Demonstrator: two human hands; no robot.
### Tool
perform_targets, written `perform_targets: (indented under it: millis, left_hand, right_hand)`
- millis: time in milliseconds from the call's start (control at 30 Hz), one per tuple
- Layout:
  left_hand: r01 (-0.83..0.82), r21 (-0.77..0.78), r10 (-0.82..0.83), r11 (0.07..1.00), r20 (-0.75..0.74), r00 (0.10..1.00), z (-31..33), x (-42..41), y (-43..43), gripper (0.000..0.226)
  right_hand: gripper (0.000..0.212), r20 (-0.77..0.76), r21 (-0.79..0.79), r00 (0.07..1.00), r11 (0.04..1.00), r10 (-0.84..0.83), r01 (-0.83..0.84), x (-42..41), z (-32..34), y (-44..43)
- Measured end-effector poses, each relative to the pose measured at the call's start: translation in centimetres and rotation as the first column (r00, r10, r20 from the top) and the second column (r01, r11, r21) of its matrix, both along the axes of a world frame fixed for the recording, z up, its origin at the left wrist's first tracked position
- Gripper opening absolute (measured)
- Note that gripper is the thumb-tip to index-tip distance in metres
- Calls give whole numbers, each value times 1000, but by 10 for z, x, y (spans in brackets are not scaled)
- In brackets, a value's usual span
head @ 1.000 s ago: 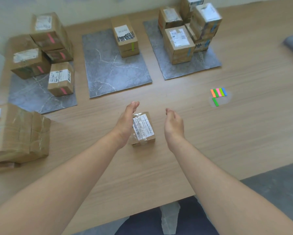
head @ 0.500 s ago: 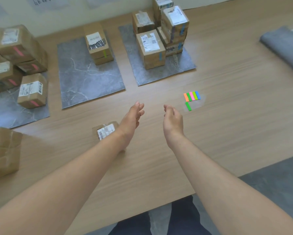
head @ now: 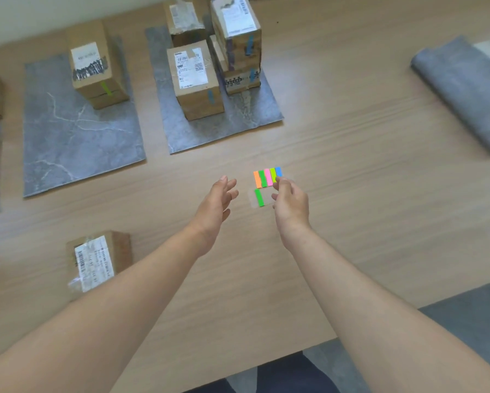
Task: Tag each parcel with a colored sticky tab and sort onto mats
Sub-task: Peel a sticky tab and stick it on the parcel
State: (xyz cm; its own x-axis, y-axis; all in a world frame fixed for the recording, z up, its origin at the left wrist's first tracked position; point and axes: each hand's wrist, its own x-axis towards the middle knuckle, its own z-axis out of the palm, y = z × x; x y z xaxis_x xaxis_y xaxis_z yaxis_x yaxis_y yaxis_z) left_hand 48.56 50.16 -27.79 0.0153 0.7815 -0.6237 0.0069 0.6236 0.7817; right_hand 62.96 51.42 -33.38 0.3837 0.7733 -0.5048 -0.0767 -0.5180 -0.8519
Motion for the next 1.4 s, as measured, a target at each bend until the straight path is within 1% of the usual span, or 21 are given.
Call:
perform_targets:
  millis: [100,167,233,267,333,367,400,467,533,600,633,700,767,867,933,1000,1100,1200,1267,1333,1400]
  left_hand:
    - [7,-21,-8,1000,-15,1000,-11,19,16,54]
    - [12,-23,-12,1000,-22,1000,-18,28,25,54]
    - [12,-24,-12,1000,-27,1000,-25,37,34,53]
    - [9,-21,-10,1000,-29,1000,-26,41,38,52]
    - [11,-5,-11,1000,-42,999,-29,48,46,49]
    - [25,12,-24,1000,-69,997,-30,50,49,47]
    - [53,52,-48,997,-109,993,-32,52,51,42]
    - [129,118,-105,985,-191,976,-38,55,56,30]
    - [208,130,-169,969,-261,950,-39,56,59,28]
    - [329,152,-249,932,-390,887,-44,55,60,31]
    - [428,137,-317,893,-483,816,-47,54,62,36]
    - [619,65,-446,783,-635,631,-55,52,63,52]
    - [722,-16,-511,692,-716,475,-63,51,64,63]
    - [808,-76,-531,584,-789,309,-71,51,64,60]
    - [837,-118,-541,534,-808,231,-71,52,63,60]
    - [843,-136,-538,521,-819,200,-72,52,63,58]
    - [841,-127,-529,526,-824,206,-74,50,63,57]
    - [849,-128,-542,513,-815,205,-74,48,64,61]
    - [852,-122,-547,509,-810,211,-73,46,66,64]
    - [856,-126,-547,501,-813,200,-72,44,67,61]
    - [860,-115,-541,497,-816,203,-72,43,67,62]
  right_hand:
    - [30,35,-9,999,1000,30,-29,22,-15,15]
    - [21,66,1,995,997,73,-73,37,-24,23]
    - [28,145,6,977,987,156,-159,51,-30,31]
    - [32,215,12,953,975,216,-223,57,-35,35]
    - [38,378,47,863,924,335,-380,66,-41,43]
    - [39,461,84,800,879,384,-470,69,-46,48]
    - [39,538,115,727,817,427,-565,71,-52,53]
    - [40,659,121,569,678,492,-725,74,-64,65]
    - [40,696,74,464,588,548,-805,76,-72,76]
    - [40,709,15,397,550,583,-835,77,-75,85]
    - [39,709,3,383,540,592,-841,78,-76,89]
    - [37,706,6,376,527,600,-850,79,-78,94]
    - [34,704,3,375,525,603,-851,80,-78,98]
    - [23,713,7,344,484,611,-875,83,-79,101]
    - [15,751,13,295,434,590,-901,86,-78,101]
    - [15,789,18,265,409,555,-912,88,-79,101]
    - [7,833,-27,184,371,521,-928,89,-81,101]
    - [11,845,-51,147,352,514,-935,89,-84,102]
    - [11,849,-45,149,351,507,-935,89,-84,103]
    - [2,851,-24,163,346,500,-938,88,-82,104]
    - [13,834,16,209,356,512,-935,89,-82,105]
